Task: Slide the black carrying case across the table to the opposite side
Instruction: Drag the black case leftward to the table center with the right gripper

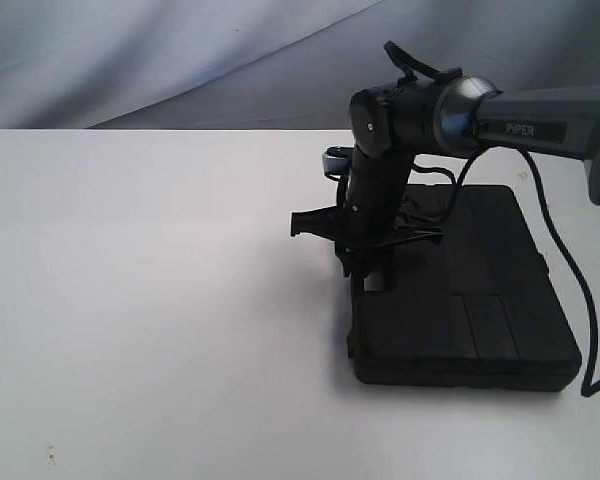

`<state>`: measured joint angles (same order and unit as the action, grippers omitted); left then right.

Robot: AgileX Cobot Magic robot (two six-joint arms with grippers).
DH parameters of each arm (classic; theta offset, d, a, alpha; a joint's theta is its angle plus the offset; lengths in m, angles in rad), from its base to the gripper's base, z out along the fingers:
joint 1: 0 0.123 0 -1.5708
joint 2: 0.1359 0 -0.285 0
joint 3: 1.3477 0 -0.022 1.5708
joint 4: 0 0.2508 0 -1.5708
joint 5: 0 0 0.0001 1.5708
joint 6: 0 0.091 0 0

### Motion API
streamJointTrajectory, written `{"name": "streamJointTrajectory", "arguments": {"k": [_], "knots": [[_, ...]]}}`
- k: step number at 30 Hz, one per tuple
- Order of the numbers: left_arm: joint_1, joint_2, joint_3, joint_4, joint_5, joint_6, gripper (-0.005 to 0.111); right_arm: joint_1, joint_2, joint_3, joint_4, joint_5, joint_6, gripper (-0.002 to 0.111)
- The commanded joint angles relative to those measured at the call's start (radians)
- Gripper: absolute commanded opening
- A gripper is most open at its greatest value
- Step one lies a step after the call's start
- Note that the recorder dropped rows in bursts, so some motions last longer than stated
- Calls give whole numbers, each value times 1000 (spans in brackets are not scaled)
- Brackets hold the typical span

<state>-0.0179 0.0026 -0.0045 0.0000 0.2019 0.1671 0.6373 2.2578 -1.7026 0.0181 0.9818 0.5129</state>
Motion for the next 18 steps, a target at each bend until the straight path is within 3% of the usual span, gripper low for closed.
{"name": "streamJointTrajectory", "arguments": {"k": [1,12,18], "knots": [[3,-3,5,-10,-14,-10,0,47,-5,2,50,-82,4,0],[3,-3,5,-10,-14,-10,0,120,-5,-1,162,-233,56,0],[3,-3,5,-10,-14,-10,0,156,60,-145,144,-159,56,0]]}}
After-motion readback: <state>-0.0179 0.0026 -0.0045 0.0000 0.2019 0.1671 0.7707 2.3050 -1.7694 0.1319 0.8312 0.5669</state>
